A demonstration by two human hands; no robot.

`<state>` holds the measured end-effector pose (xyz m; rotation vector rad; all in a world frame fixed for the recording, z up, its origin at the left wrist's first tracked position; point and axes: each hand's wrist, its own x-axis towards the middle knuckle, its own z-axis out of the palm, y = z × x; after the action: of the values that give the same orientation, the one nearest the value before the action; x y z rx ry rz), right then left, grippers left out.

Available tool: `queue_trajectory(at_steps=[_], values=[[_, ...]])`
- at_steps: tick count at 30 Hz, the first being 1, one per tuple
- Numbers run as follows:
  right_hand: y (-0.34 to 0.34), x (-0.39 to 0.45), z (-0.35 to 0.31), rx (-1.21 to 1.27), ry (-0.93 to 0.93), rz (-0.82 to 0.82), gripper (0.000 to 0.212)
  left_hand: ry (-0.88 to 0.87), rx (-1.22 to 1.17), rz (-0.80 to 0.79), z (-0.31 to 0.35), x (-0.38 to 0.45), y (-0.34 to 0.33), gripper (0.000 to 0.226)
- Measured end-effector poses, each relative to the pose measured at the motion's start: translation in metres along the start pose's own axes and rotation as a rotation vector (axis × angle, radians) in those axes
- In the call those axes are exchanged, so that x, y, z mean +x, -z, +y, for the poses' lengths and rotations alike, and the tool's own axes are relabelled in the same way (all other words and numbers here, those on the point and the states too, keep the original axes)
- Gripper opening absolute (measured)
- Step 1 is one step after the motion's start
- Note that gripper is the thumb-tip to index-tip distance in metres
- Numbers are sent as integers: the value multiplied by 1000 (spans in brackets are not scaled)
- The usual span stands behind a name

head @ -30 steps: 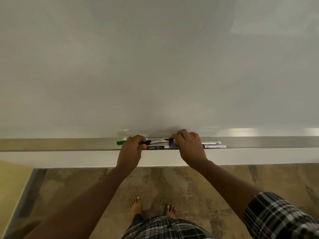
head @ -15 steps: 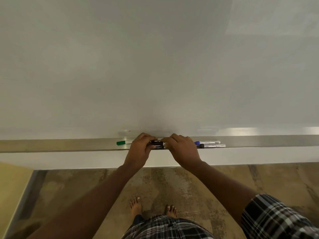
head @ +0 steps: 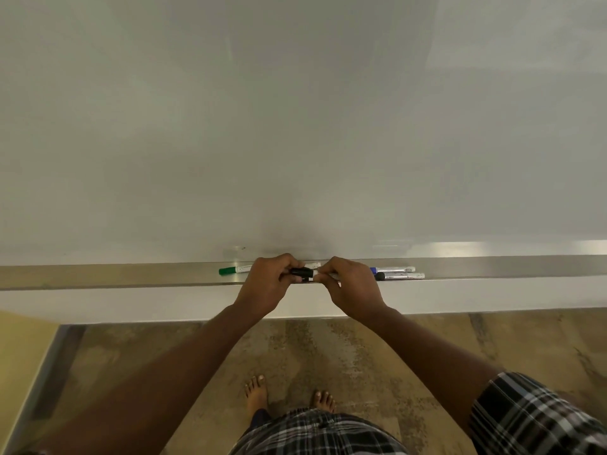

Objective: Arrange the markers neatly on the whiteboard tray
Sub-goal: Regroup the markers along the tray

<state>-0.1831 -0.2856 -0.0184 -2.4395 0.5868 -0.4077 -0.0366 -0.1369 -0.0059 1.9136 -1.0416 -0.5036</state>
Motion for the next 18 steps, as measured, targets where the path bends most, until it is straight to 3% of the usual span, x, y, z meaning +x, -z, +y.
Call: queue_trajectory(at_steps=[5,8,11,18], values=[[18,6,28,-229,17,-1,15,42,140,48,-2,1,-14,46],[32,3,63,-409,-114,28,32,71,222,104,-12,-1,-15,34],[42,-2,83,-488,-194,27,30,82,343,96,-19,-3,-16,24],[38,-6,98,-546,-90,89,30,78,422,75,-21,3,-32,21]])
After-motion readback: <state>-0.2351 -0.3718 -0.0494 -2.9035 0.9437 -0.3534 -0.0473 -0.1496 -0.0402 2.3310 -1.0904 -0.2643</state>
